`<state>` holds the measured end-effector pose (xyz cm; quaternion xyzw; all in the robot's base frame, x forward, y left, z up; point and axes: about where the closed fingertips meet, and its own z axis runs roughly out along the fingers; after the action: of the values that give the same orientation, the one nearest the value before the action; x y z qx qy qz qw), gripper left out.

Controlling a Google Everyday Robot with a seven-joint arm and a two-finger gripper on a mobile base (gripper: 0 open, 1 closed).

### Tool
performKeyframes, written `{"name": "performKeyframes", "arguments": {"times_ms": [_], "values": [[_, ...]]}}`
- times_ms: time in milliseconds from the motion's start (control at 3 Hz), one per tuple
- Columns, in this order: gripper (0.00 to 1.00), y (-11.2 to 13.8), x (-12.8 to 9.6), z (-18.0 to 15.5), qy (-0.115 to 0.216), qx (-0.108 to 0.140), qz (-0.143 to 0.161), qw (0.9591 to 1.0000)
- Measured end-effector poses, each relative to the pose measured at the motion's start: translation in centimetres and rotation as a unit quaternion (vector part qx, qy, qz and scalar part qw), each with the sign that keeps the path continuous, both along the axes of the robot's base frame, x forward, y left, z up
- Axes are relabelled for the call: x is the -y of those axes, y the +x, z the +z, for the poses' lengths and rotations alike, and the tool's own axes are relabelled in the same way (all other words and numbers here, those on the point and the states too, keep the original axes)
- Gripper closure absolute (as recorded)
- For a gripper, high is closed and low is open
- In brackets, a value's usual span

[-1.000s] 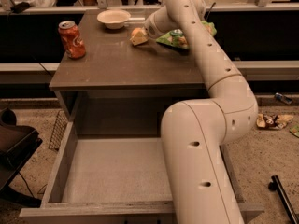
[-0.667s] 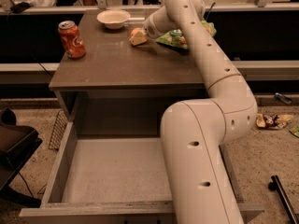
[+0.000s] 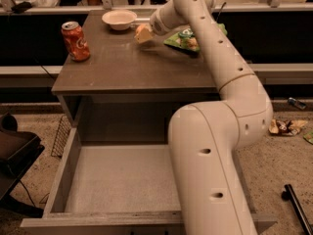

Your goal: Place orange into top drawer

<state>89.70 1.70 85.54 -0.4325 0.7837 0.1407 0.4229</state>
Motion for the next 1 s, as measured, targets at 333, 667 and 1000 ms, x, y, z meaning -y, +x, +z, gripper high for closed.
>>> {"name": "performKeyframes", "arguments": {"times_ms": [333,667,1000], "values": [[1.0,-1.7,2.0,3.9,0.006,0.021,0.001,0.9998],[1.0,-6.4,8.7,13.1,0.038,0.094,-0.028,0.9944],[1.0,-12.9,12.1,23.2,0.09,0.178,-0.057,0.9783]]}}
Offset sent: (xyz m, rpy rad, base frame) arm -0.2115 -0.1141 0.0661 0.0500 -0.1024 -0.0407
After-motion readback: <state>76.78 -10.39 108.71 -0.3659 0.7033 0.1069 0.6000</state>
